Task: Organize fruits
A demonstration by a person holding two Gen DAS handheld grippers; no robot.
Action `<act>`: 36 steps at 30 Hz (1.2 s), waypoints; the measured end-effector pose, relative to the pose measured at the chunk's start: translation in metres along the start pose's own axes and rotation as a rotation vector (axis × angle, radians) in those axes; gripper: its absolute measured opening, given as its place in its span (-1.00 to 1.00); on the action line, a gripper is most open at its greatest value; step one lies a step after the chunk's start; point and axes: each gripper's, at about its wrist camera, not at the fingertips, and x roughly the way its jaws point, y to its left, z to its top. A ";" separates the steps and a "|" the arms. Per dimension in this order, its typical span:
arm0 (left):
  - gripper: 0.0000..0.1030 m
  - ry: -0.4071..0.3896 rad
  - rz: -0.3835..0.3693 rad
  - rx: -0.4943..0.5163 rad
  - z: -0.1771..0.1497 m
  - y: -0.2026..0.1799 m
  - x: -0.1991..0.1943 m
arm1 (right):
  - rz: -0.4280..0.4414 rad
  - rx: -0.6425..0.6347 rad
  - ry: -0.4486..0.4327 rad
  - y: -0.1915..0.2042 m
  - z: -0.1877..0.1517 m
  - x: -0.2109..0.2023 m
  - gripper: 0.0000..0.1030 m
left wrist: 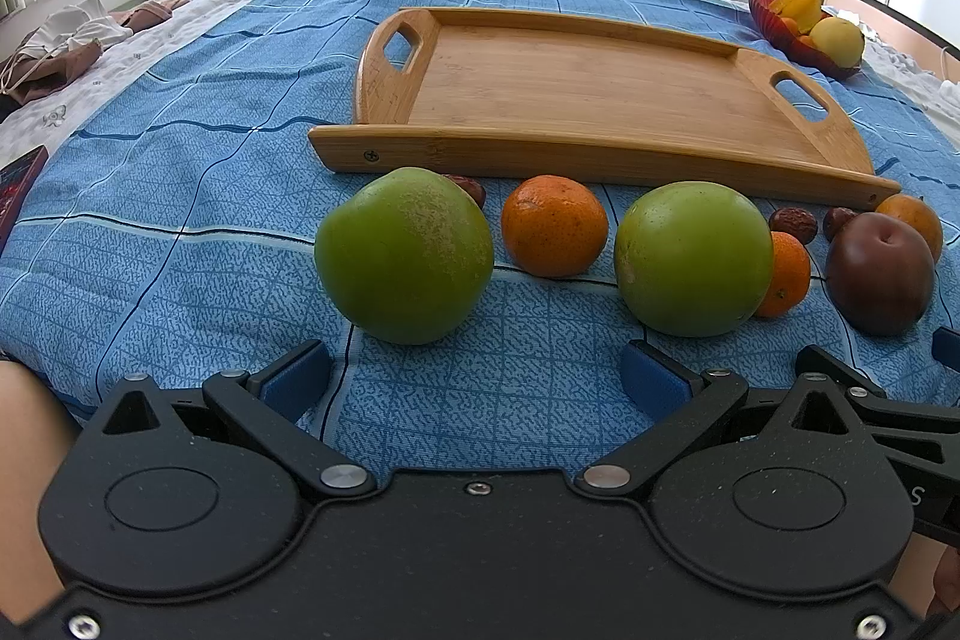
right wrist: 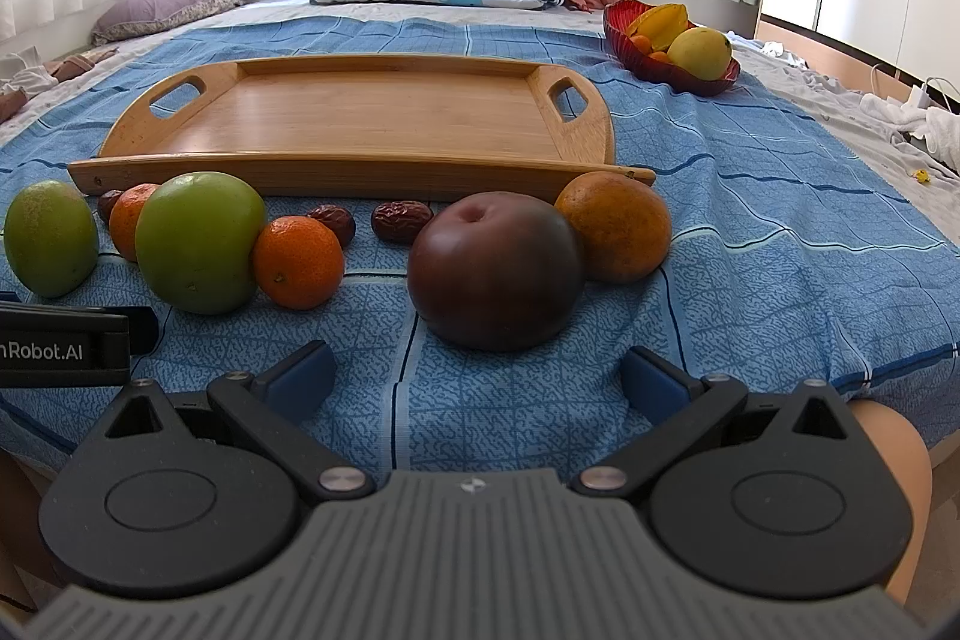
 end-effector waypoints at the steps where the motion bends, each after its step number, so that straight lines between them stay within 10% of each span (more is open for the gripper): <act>1: 1.00 0.000 0.000 0.000 0.000 0.000 0.000 | 0.000 0.000 0.000 0.000 0.000 0.000 1.00; 36: 1.00 -0.022 -0.006 0.010 0.002 0.000 -0.006 | 0.003 0.005 0.025 0.000 0.003 0.005 1.00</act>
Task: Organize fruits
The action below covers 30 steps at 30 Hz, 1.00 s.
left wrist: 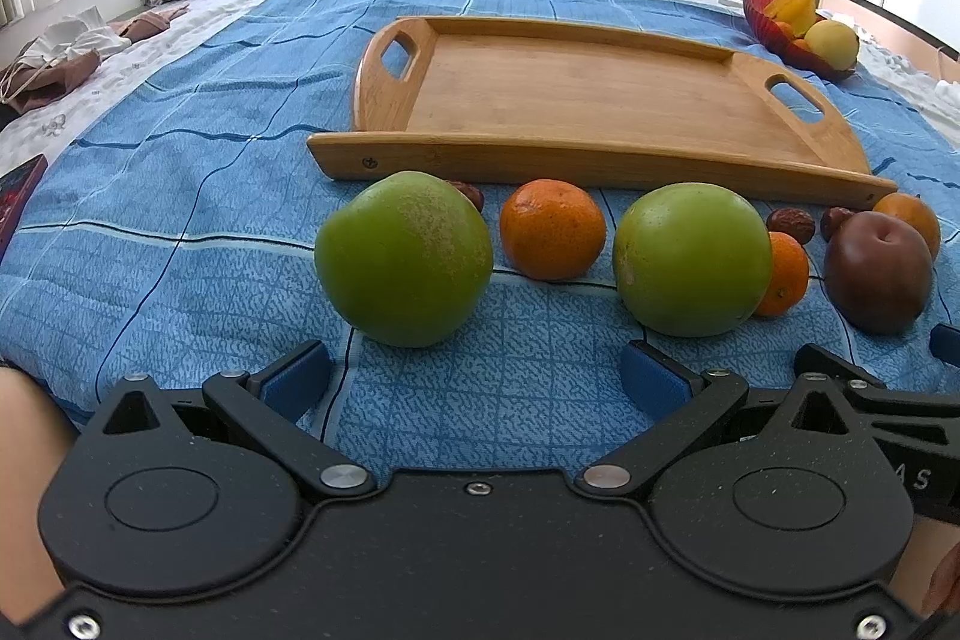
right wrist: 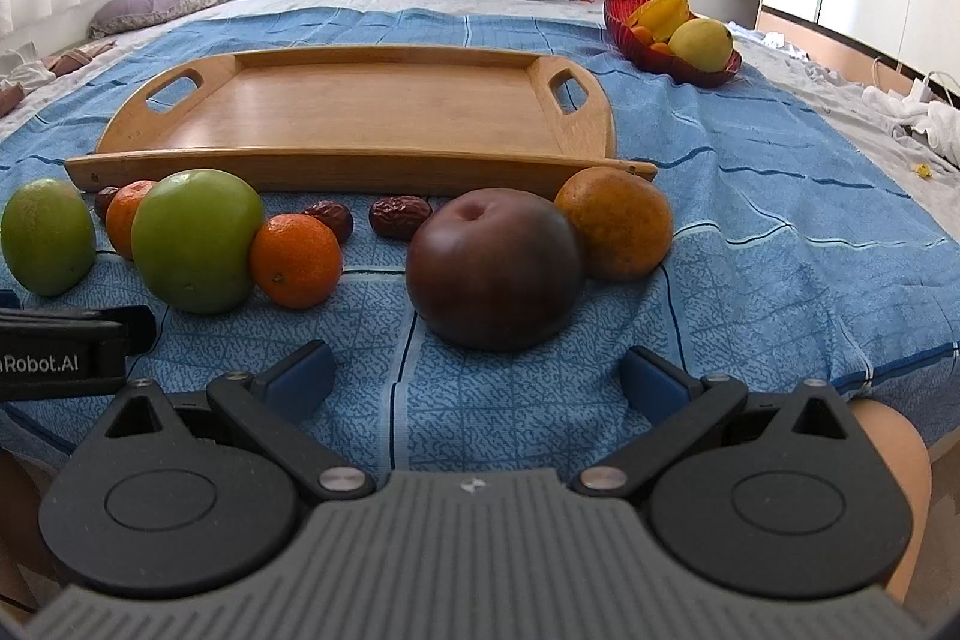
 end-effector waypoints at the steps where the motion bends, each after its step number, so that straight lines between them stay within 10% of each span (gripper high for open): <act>1: 1.00 -0.005 -0.002 0.000 -0.001 0.000 0.000 | 0.004 0.002 0.004 -0.001 0.000 0.001 1.00; 9: 0.94 -0.011 -0.039 -0.014 0.003 0.005 -0.006 | 0.038 0.011 -0.022 -0.007 0.001 -0.005 0.99; 20: 0.89 -0.199 0.040 -0.028 0.006 0.021 -0.024 | 0.040 0.126 -0.108 -0.026 0.007 -0.019 0.46; 30: 0.88 -0.155 0.007 -0.052 0.013 0.027 -0.007 | 0.029 0.078 -0.156 -0.021 0.017 -0.014 0.36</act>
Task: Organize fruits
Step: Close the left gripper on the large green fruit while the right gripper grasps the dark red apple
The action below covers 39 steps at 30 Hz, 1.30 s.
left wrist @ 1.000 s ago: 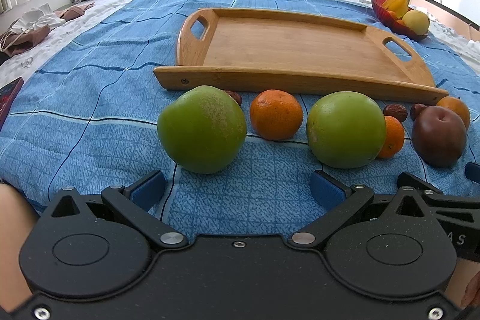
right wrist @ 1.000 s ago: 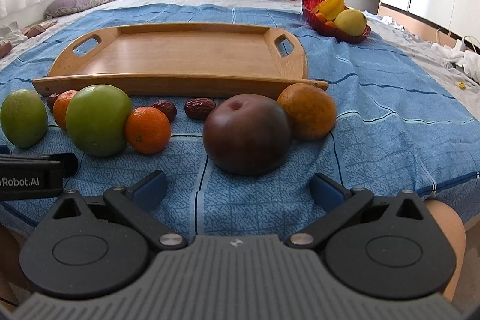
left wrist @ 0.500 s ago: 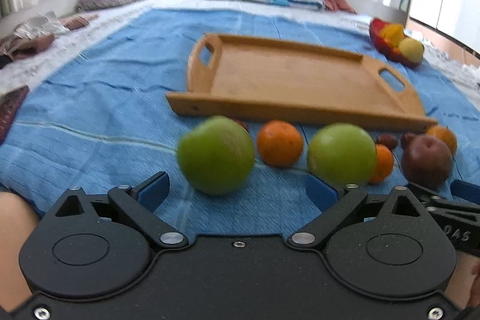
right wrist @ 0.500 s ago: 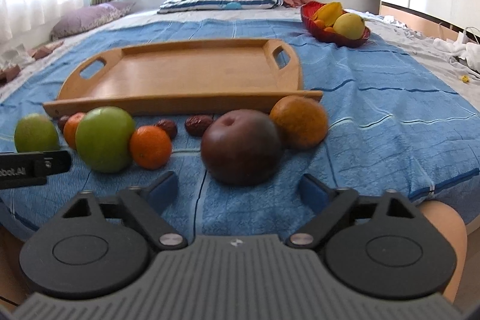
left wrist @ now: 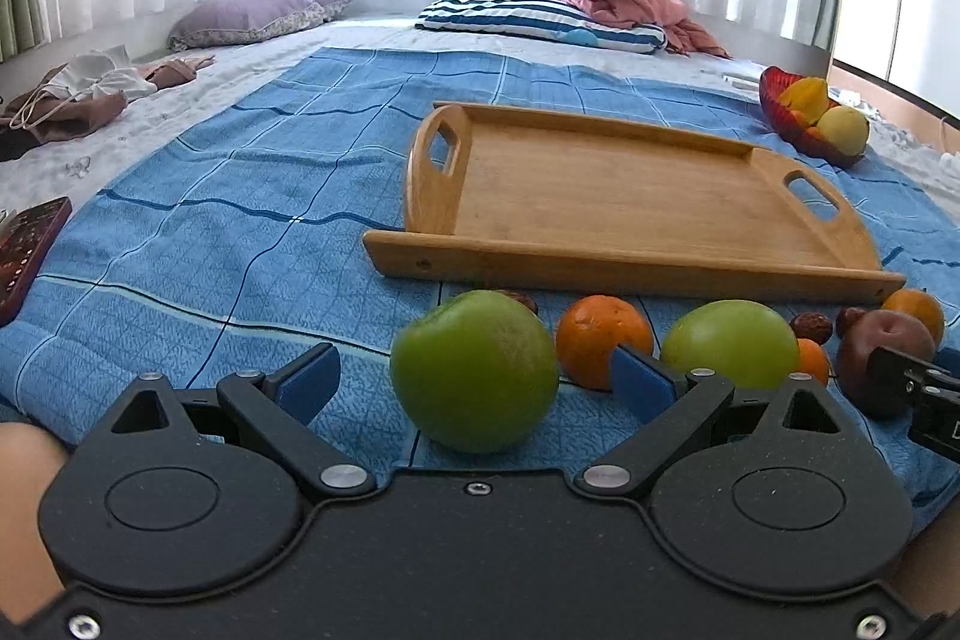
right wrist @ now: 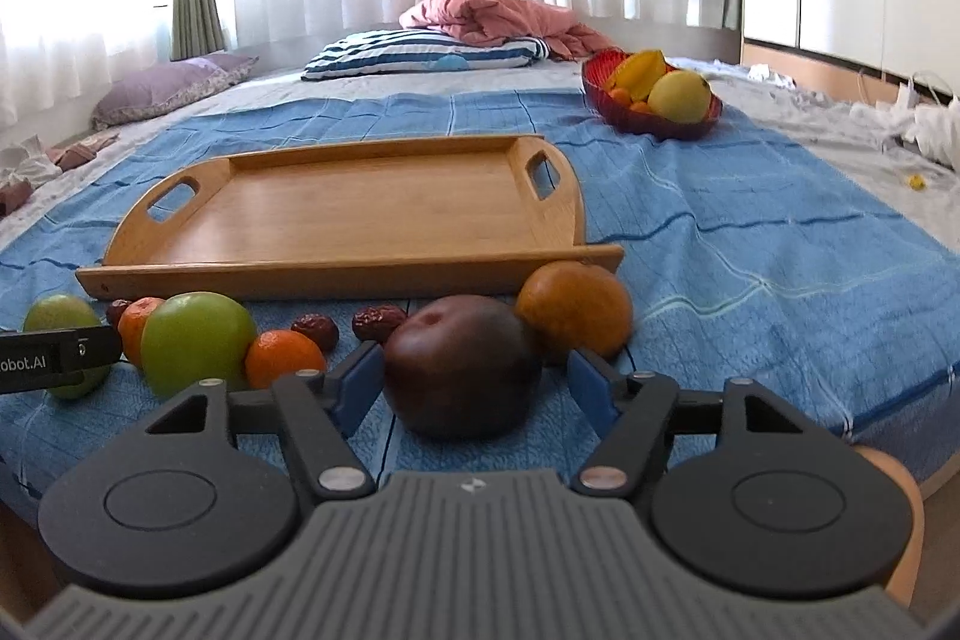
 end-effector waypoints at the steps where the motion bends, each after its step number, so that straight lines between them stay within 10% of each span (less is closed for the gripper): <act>1: 0.88 0.002 -0.001 -0.003 0.000 0.000 0.001 | 0.000 -0.010 -0.005 0.002 0.000 0.000 0.32; 9: 0.54 0.039 -0.053 -0.036 -0.001 0.003 0.009 | -0.011 -0.042 -0.011 0.010 0.001 0.003 0.30; 32: 0.47 0.082 -0.076 -0.039 -0.003 -0.002 0.020 | -0.045 -0.118 -0.026 0.024 -0.002 0.008 0.33; 39: 0.10 0.057 -0.054 -0.053 0.000 0.002 0.013 | -0.063 -0.145 -0.039 0.027 -0.004 0.010 0.29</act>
